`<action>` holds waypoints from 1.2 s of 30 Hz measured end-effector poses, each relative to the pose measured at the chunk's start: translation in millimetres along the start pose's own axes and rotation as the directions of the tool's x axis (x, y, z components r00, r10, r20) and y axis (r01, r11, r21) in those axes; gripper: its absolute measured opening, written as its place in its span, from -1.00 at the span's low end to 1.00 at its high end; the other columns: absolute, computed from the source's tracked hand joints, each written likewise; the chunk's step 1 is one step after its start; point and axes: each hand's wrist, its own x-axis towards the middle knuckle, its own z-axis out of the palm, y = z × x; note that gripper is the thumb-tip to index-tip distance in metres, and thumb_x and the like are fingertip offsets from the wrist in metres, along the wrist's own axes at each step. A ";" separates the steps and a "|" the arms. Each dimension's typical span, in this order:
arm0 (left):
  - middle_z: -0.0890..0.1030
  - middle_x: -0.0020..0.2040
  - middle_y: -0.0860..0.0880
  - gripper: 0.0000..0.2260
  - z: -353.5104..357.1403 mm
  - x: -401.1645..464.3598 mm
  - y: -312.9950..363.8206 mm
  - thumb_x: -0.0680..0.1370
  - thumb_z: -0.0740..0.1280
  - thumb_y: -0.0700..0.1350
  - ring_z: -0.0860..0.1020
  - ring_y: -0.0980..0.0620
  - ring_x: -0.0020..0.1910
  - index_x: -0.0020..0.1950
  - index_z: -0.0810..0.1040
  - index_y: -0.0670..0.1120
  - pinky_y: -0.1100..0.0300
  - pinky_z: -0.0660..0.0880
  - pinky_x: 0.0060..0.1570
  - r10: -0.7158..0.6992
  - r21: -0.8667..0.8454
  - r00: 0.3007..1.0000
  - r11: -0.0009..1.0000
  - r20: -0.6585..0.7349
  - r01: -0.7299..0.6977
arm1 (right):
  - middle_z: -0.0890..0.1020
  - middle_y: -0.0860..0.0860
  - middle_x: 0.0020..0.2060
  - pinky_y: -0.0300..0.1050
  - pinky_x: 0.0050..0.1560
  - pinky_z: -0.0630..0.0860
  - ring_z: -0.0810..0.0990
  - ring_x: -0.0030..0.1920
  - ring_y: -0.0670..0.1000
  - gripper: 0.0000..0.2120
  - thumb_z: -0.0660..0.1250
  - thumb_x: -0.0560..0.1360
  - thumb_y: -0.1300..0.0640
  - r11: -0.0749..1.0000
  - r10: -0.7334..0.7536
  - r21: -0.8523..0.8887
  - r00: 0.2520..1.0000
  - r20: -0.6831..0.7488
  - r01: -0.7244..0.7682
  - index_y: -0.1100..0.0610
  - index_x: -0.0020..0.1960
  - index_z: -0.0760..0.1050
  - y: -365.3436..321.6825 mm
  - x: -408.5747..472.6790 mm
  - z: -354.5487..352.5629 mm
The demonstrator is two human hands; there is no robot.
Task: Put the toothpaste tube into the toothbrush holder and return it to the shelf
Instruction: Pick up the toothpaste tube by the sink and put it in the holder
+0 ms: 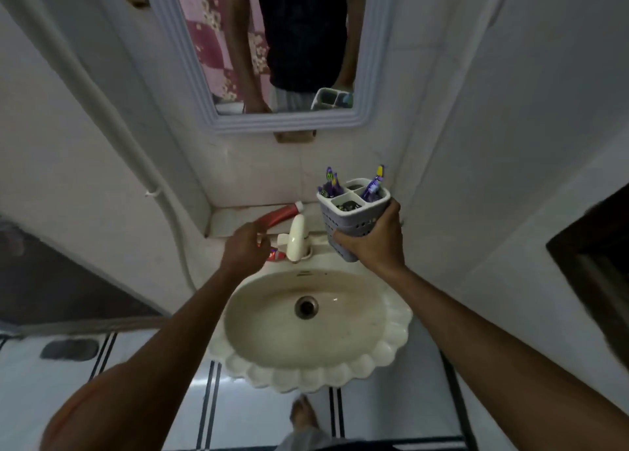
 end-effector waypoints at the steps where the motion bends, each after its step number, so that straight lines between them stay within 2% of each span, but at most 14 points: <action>1: 0.65 0.37 -0.19 -0.64 3.8 8.1 -14.7 0.65 0.38 -0.17 0.61 -0.26 0.35 0.45 0.60 -0.16 -0.06 0.52 0.33 0.001 0.057 0.998 0.998 0.055 -0.004 | 0.59 -0.06 0.34 0.01 0.20 0.64 0.67 0.33 0.10 0.16 0.69 0.04 -0.30 1.000 0.030 -0.005 1.000 0.006 -0.030 0.06 0.50 0.32 6.4 2.3 14.8; 3: 0.63 0.41 -0.20 -0.60 13.4 14.7 -34.8 0.65 0.40 -0.16 0.56 -0.26 0.41 0.50 0.57 -0.16 -0.05 0.47 0.32 0.027 0.158 0.990 0.986 0.139 -0.049 | 0.58 0.04 0.41 0.10 0.26 0.65 0.63 0.39 0.15 0.18 0.73 0.08 -0.27 0.995 0.093 -0.051 0.995 0.023 -0.091 0.04 0.55 0.30 17.6 0.9 33.3; 7: 0.57 0.52 -0.14 -0.57 28.1 41.6 -59.9 0.66 0.38 -0.17 0.50 -0.20 0.52 0.54 0.55 -0.10 -0.06 0.44 0.43 0.086 0.293 0.956 0.941 0.280 -0.171 | 0.58 0.11 0.35 0.08 0.21 0.60 0.60 0.35 0.25 0.19 0.65 0.09 -0.40 0.960 0.191 -0.199 0.981 -0.043 -0.195 -0.03 0.57 0.26 39.7 2.8 66.1; 11: 0.43 0.60 -0.08 -0.49 37.8 60.9 -71.3 0.63 0.37 -0.13 0.39 -0.16 0.57 0.60 0.45 -0.02 -0.13 0.33 0.52 0.088 0.517 0.913 0.801 0.399 -0.303 | 0.60 0.10 0.42 0.00 0.18 0.57 0.62 0.41 0.24 0.20 0.76 0.16 -0.30 0.942 0.261 -0.193 0.961 -0.092 -0.275 0.07 0.58 0.25 56.0 7.0 82.8; 14: 0.43 0.53 -0.12 -0.49 43.3 66.7 -75.7 0.60 0.39 -0.06 0.38 -0.16 0.52 0.55 0.43 -0.07 -0.07 0.32 0.51 0.075 0.654 0.909 0.671 0.409 -0.350 | 0.60 0.08 0.44 -0.11 0.17 0.48 0.63 0.42 0.22 0.18 0.82 0.16 -0.17 0.945 0.284 -0.124 0.947 -0.149 -0.303 0.13 0.57 0.26 66.0 9.3 88.0; 17: 0.58 0.41 -0.15 -0.60 45.0 65.9 -82.7 0.66 0.32 -0.07 0.51 -0.19 0.41 0.48 0.42 -0.11 -0.08 0.40 0.40 0.051 0.675 0.932 0.676 0.358 -0.296 | 0.57 0.01 0.43 -0.13 0.20 0.52 0.64 0.40 0.17 0.17 0.85 0.19 -0.05 0.953 0.290 -0.057 0.949 -0.124 -0.298 0.16 0.56 0.23 72.8 7.3 88.0; 20: 0.71 0.14 -0.16 -0.73 35.6 58.3 -86.1 0.73 0.25 -0.05 0.70 -0.21 0.05 0.41 0.38 -0.09 -0.10 0.64 0.12 -0.048 0.517 0.957 0.849 0.286 -0.112 | 0.56 0.13 0.49 0.06 0.35 0.63 0.62 0.44 0.18 0.20 0.86 0.21 0.01 0.955 0.291 -0.041 0.954 -0.079 -0.294 0.22 0.56 0.17 79.2 -2.3 86.9; 22: 0.69 0.06 -0.15 -0.72 21.9 50.1 -76.1 0.75 0.25 0.05 0.74 -0.21 -0.16 0.37 0.37 -0.09 -0.10 0.71 -0.13 -0.133 0.233 0.957 0.970 0.258 0.072 | 0.53 0.15 0.54 0.20 0.42 0.61 0.59 0.49 0.19 0.26 0.87 0.20 -0.04 0.955 0.294 -0.033 0.955 -0.032 -0.295 0.23 0.59 0.11 81.5 -8.1 82.4; 25: 0.64 0.15 -0.22 -0.61 -6.9 43.3 -42.8 0.73 0.31 0.08 0.77 -0.27 -0.21 0.45 0.36 -0.12 -0.01 0.69 -0.31 -0.193 -0.261 0.946 0.929 0.262 0.262 | 0.50 0.08 0.58 0.20 0.47 0.58 0.55 0.54 0.12 0.40 0.84 0.15 -0.22 0.949 0.315 -0.007 0.949 0.035 -0.315 0.15 0.65 0.02 78.2 -11.9 73.7; 27: 0.65 0.20 -0.17 -0.59 -25.7 43.0 -13.0 0.71 0.39 0.00 0.79 -0.21 -0.16 0.50 0.39 -0.10 0.01 0.72 -0.29 -0.114 -0.376 0.962 0.904 0.246 0.203 | 0.52 0.02 0.55 0.18 0.44 0.60 0.58 0.51 0.09 0.38 0.81 0.14 -0.31 0.951 0.308 0.006 0.950 0.052 -0.309 0.08 0.63 0.03 77.4 -13.5 66.9; 30: 0.67 0.09 0.05 -0.59 -42.9 46.0 38.5 0.65 0.46 -0.17 0.75 0.22 -0.28 0.49 0.54 -0.02 0.33 0.65 -0.35 0.117 -0.299 0.975 0.953 0.190 -0.056 | 0.55 0.01 0.49 0.15 0.40 0.61 0.61 0.45 0.12 0.26 0.77 0.18 -0.34 0.957 0.288 -0.006 0.955 0.072 -0.288 0.06 0.59 0.11 78.1 -14.2 58.0; 31: 0.69 0.04 0.06 -0.61 -43.8 47.8 56.9 0.63 0.46 -0.19 0.72 0.26 -0.31 0.46 0.60 -0.02 0.39 0.62 -0.33 0.181 -0.248 0.969 0.959 0.168 -0.136 | 0.55 0.03 0.48 0.15 0.41 0.61 0.60 0.46 0.14 0.24 0.77 0.20 -0.32 0.960 0.280 -0.011 0.957 0.081 -0.280 0.07 0.59 0.13 78.4 -13.4 56.7; 34: 0.75 -0.08 0.00 -0.79 -34.1 51.2 113.1 0.60 0.49 -0.14 0.66 0.11 -0.25 0.23 0.75 -0.03 0.25 0.54 -0.15 0.332 -0.023 0.940 0.943 0.079 -0.331 | 0.55 0.06 0.48 0.20 0.42 0.61 0.59 0.47 0.16 0.23 0.78 0.22 -0.29 0.963 0.269 -0.022 0.957 0.109 -0.268 0.10 0.60 0.16 78.7 -8.8 50.9; 36: 0.76 -0.06 0.00 -0.85 -21.1 54.5 142.3 0.61 0.48 -0.12 0.64 0.04 -0.19 0.16 0.76 -0.01 0.16 0.52 -0.16 0.390 0.103 0.916 0.912 0.088 -0.398 | 0.56 0.05 0.48 0.19 0.43 0.61 0.60 0.47 0.14 0.26 0.79 0.20 -0.29 0.960 0.278 -0.015 0.952 0.126 -0.279 0.09 0.62 0.15 78.7 -6.1 46.4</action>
